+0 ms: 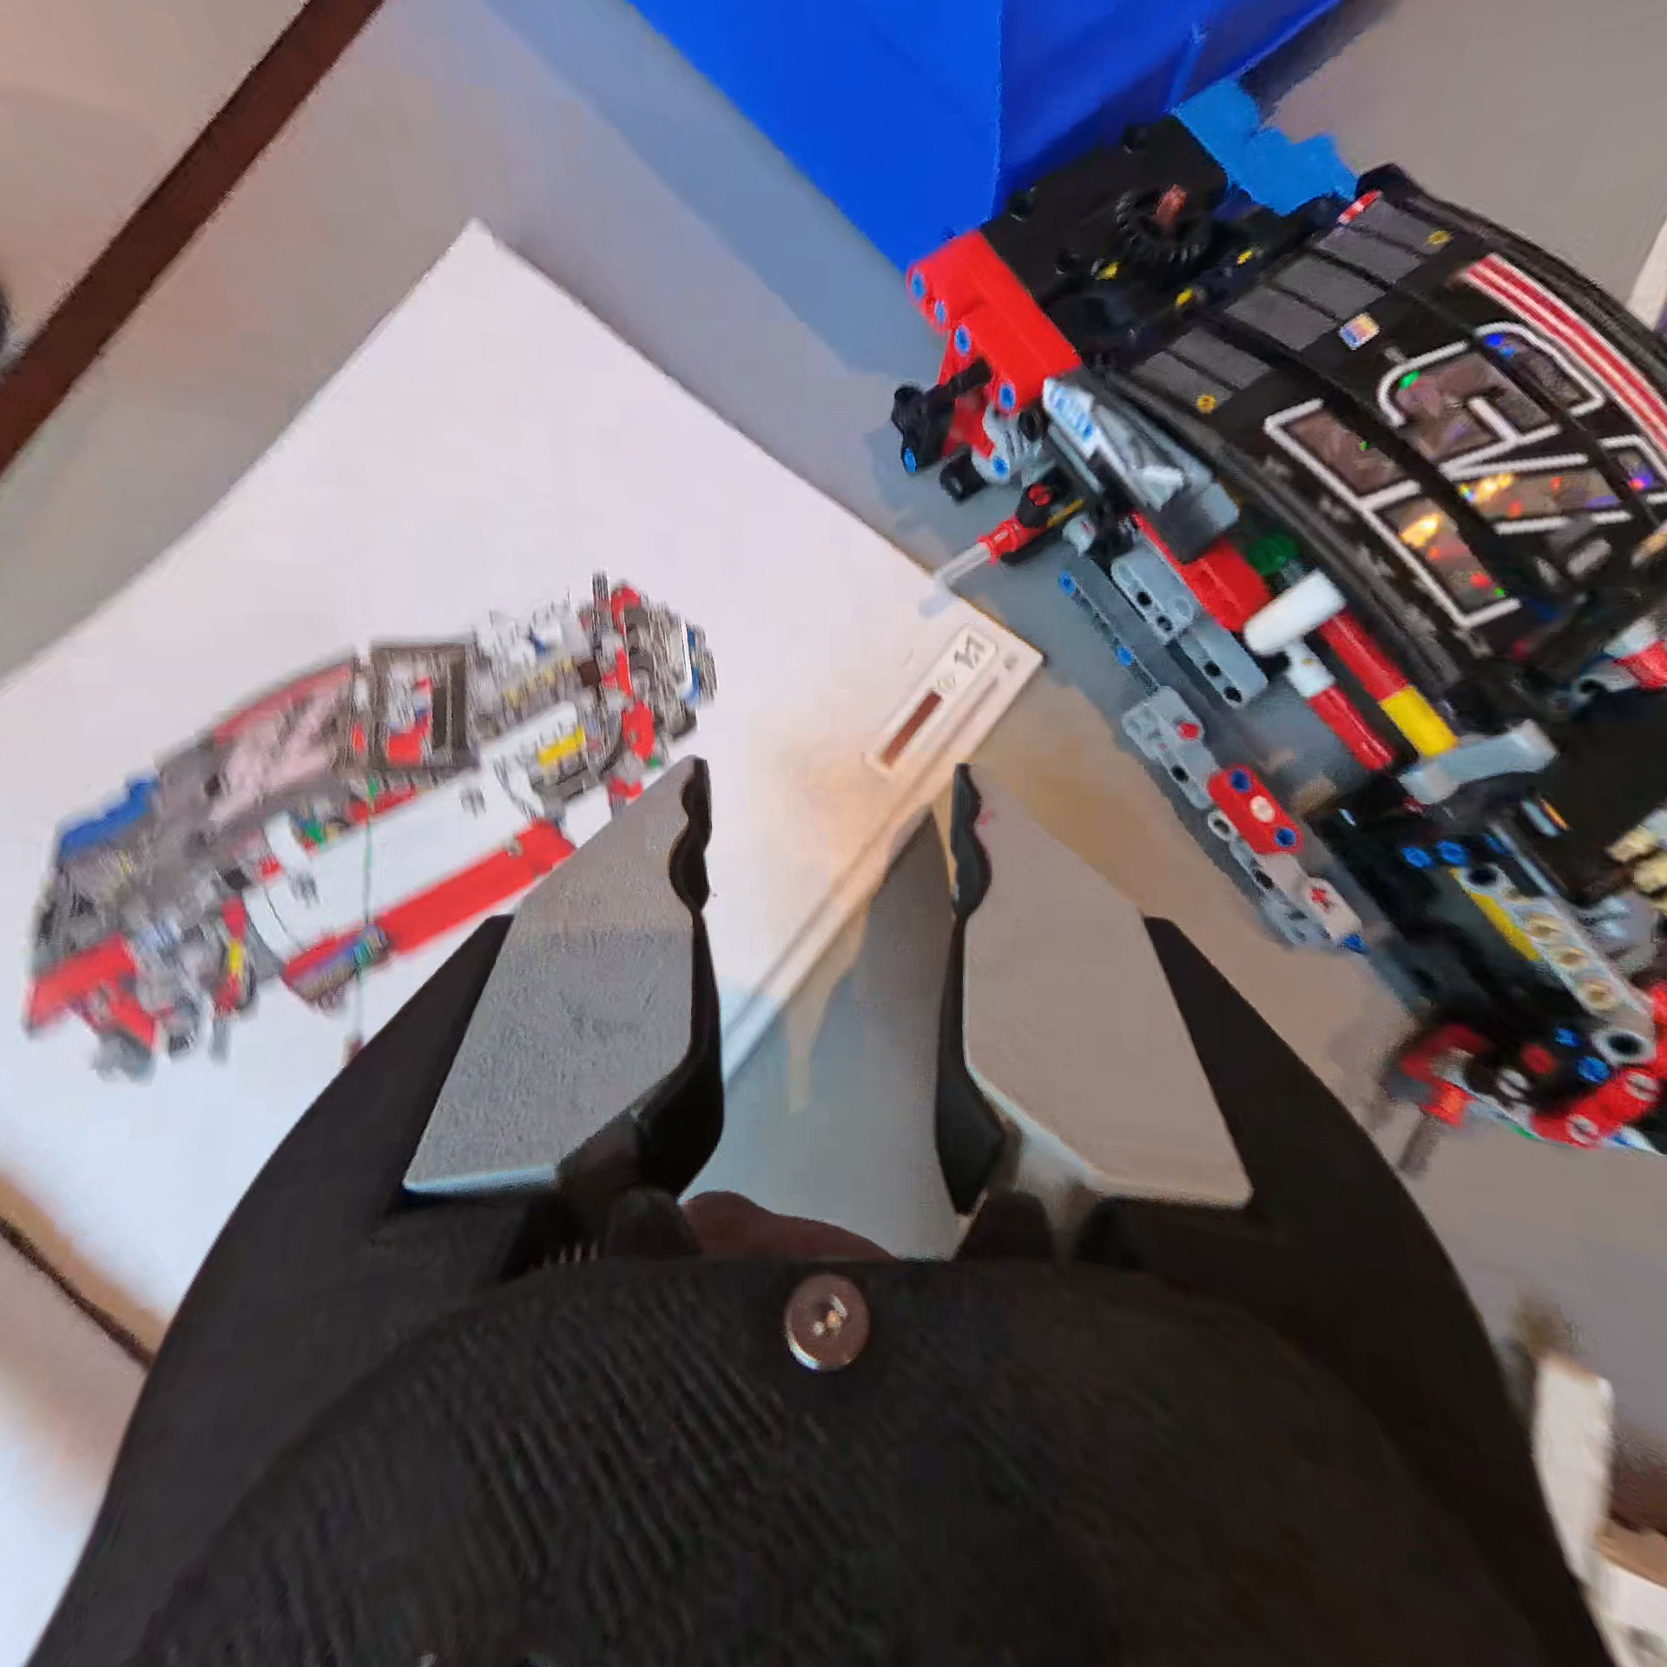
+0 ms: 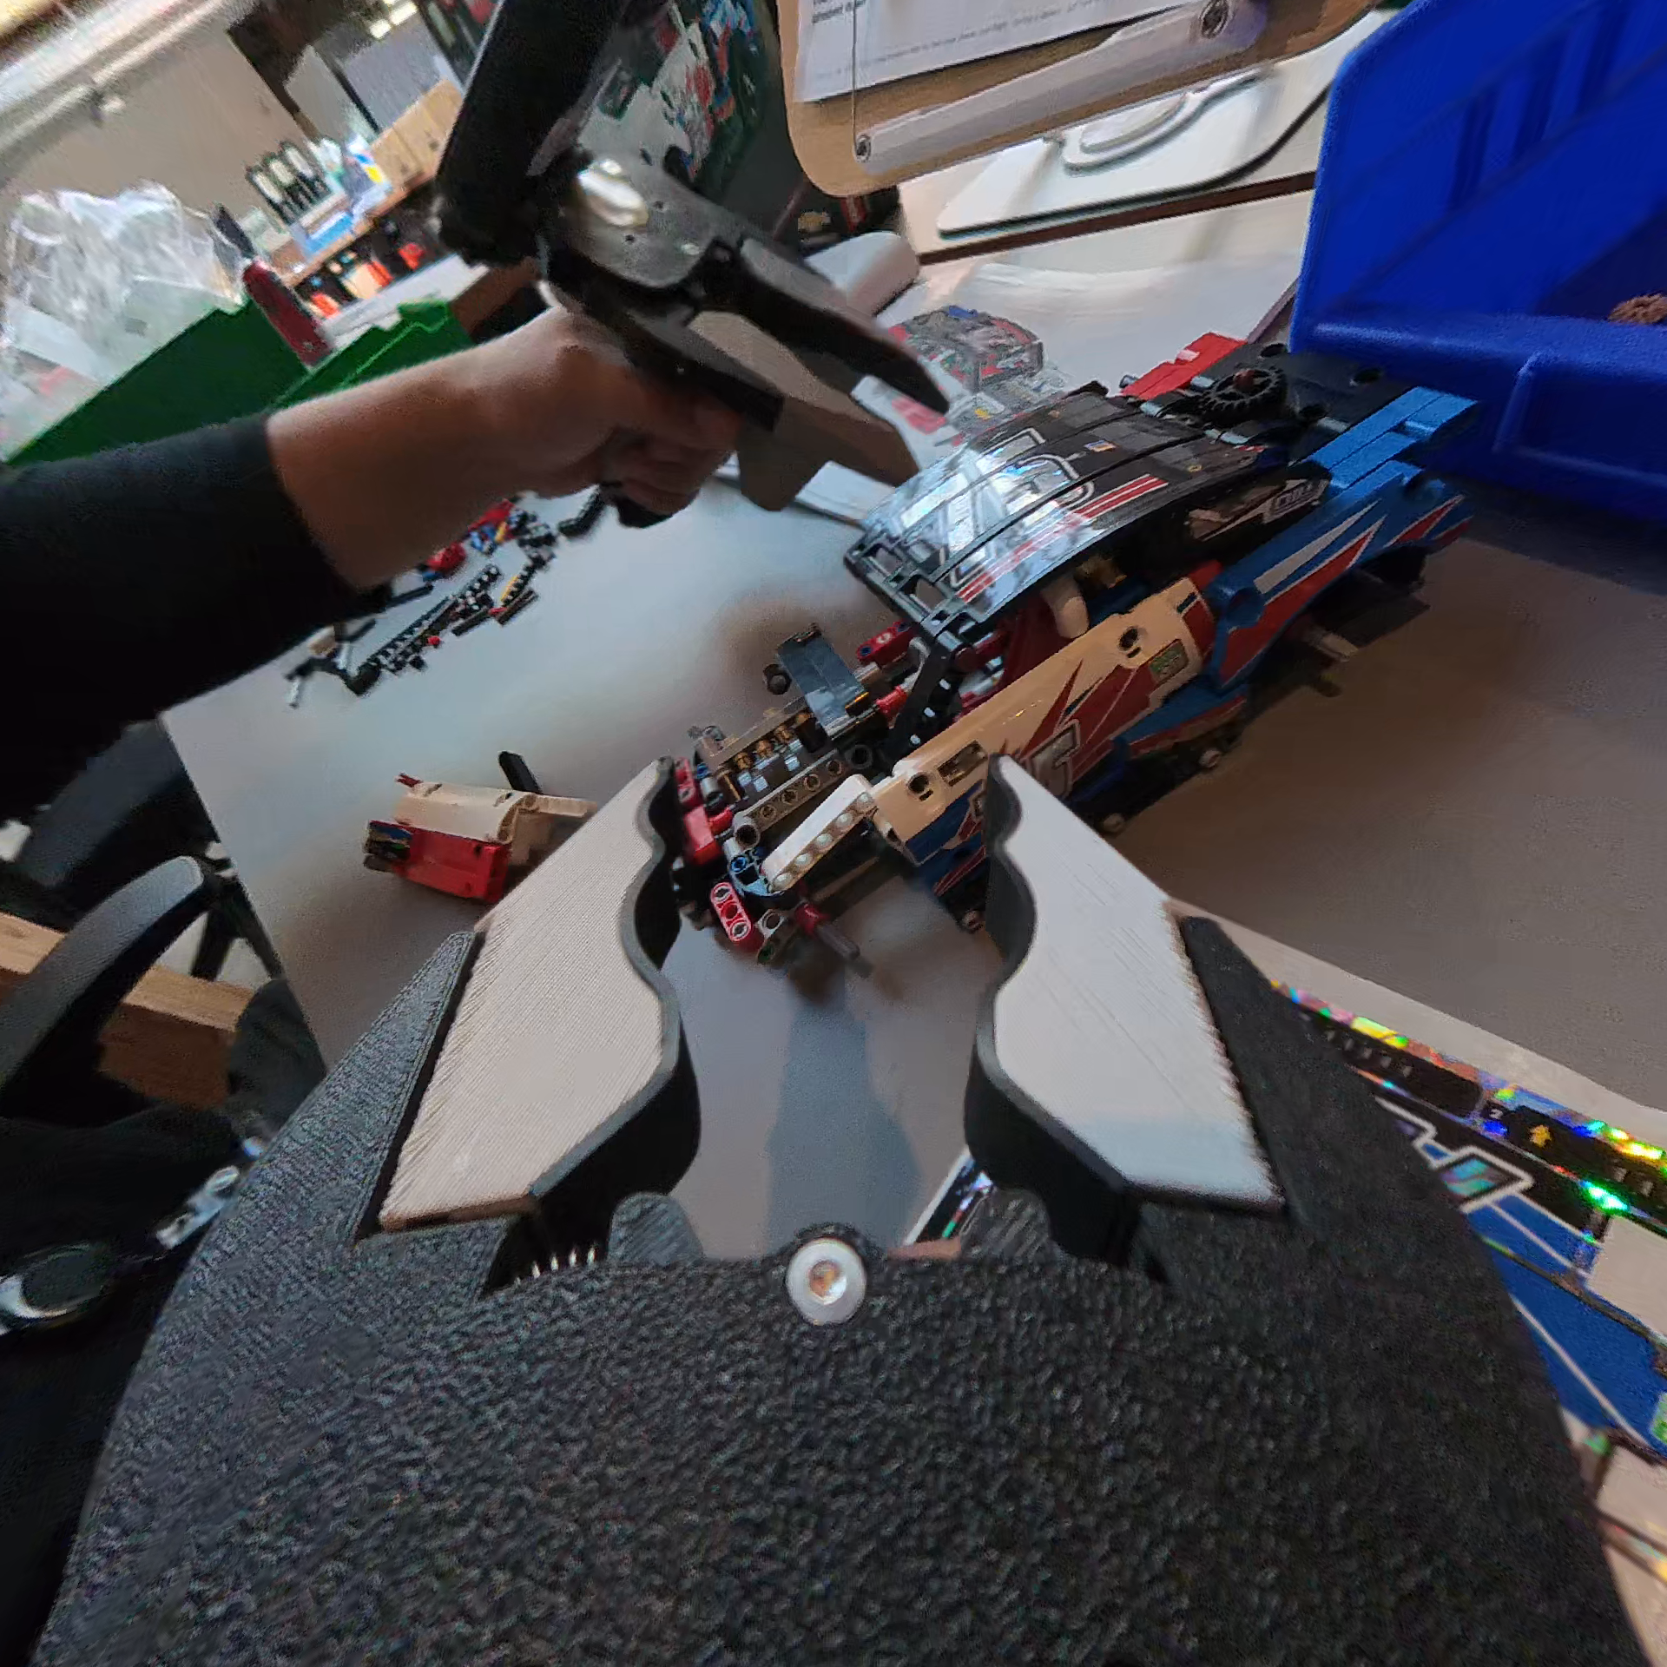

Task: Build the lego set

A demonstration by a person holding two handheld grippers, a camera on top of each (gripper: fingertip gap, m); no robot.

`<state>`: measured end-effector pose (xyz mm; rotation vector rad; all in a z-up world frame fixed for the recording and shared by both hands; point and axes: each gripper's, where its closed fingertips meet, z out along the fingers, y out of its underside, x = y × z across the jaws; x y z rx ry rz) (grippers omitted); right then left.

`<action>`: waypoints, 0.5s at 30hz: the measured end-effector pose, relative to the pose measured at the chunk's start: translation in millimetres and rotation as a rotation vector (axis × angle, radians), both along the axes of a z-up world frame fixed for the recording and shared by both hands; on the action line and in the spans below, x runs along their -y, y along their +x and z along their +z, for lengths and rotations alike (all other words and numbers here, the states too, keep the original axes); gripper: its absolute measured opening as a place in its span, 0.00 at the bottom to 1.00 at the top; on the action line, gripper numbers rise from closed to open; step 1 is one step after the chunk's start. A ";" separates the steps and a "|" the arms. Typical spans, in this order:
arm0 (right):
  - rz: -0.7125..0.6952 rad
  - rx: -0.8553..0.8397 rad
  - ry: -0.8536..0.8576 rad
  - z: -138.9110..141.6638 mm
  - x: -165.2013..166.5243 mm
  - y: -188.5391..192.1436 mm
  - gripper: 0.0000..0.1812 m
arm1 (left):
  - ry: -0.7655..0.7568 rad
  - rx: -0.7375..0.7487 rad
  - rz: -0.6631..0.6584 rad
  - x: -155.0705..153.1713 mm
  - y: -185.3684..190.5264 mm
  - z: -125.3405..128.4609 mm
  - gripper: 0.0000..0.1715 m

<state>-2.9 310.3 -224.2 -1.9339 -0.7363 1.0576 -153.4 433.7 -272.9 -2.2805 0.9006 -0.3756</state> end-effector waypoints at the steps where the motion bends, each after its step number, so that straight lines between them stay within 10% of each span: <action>1: 0.023 -0.016 -0.020 0.7 4.0 -1.0 0.36 | 0.029 -0.005 -0.036 -8.2 5.4 5.0 0.30; 8: 0.089 0.031 -0.017 0.9 27.5 -8.1 0.29 | -0.044 0.227 -0.513 -27.2 60.7 41.1 0.27; 15: 0.049 0.149 -0.016 -14.3 22.8 -1.5 0.27 | -0.246 0.326 -0.679 -30.1 81.9 27.7 0.26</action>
